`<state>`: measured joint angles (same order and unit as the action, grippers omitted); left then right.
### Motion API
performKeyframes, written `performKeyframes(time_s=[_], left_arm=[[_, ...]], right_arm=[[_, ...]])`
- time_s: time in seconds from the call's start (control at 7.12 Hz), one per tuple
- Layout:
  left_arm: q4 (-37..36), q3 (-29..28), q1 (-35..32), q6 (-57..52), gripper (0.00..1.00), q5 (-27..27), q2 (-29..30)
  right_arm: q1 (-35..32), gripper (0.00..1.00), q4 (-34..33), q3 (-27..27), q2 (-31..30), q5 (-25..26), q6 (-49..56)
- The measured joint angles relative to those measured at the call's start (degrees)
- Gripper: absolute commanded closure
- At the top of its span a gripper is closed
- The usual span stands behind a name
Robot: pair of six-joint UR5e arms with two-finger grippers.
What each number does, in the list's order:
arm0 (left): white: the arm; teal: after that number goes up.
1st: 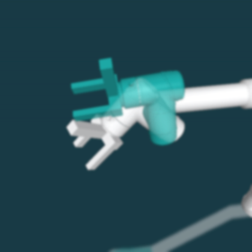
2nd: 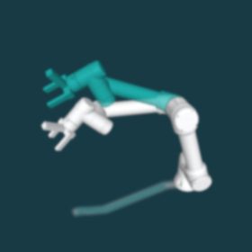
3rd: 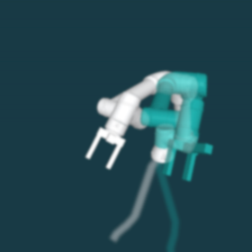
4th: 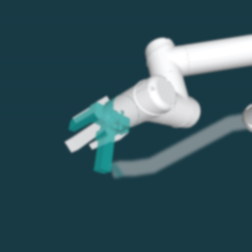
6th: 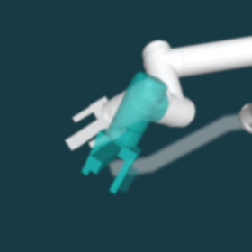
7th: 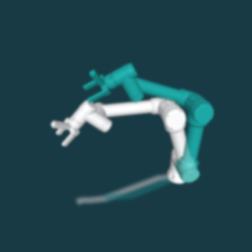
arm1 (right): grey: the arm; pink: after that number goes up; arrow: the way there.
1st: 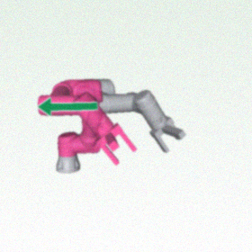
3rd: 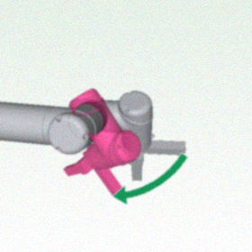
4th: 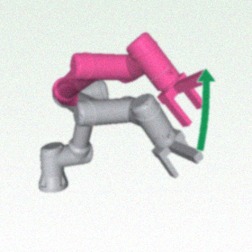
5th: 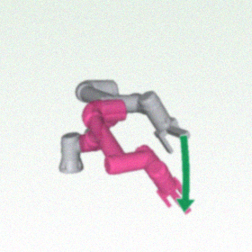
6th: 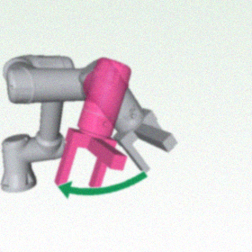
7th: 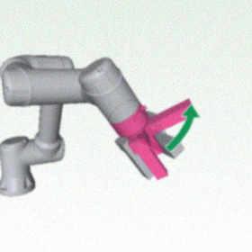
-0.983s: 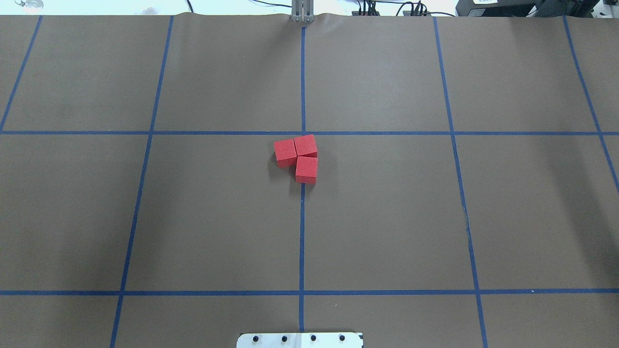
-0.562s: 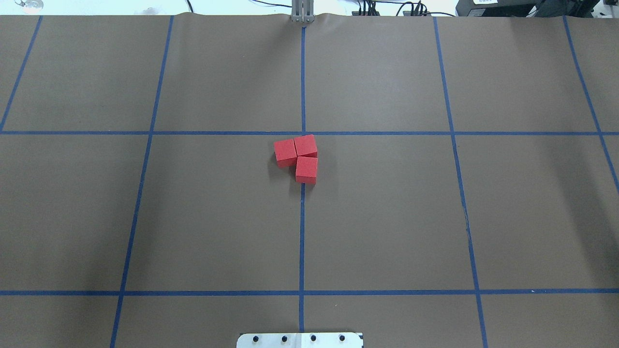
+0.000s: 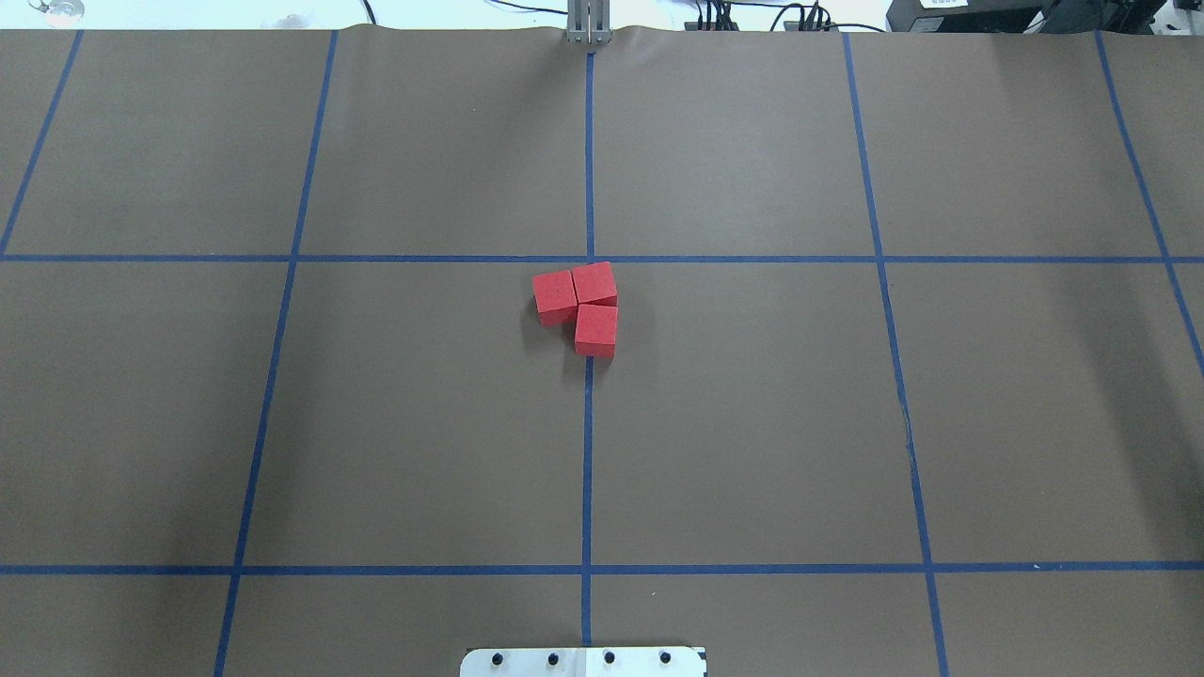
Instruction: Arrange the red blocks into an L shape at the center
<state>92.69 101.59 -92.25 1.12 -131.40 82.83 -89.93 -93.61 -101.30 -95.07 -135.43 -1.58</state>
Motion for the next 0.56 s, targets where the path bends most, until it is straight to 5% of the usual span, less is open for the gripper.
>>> performKeyframes(time_s=[0.56], left_arm=[[0.7, -0.1, 0.0, 0.5, 0.00, 0.0, -0.4]], right_arm=[[0.9, 0.01, 1.0, 0.6, 0.0, -0.1, 0.0]])
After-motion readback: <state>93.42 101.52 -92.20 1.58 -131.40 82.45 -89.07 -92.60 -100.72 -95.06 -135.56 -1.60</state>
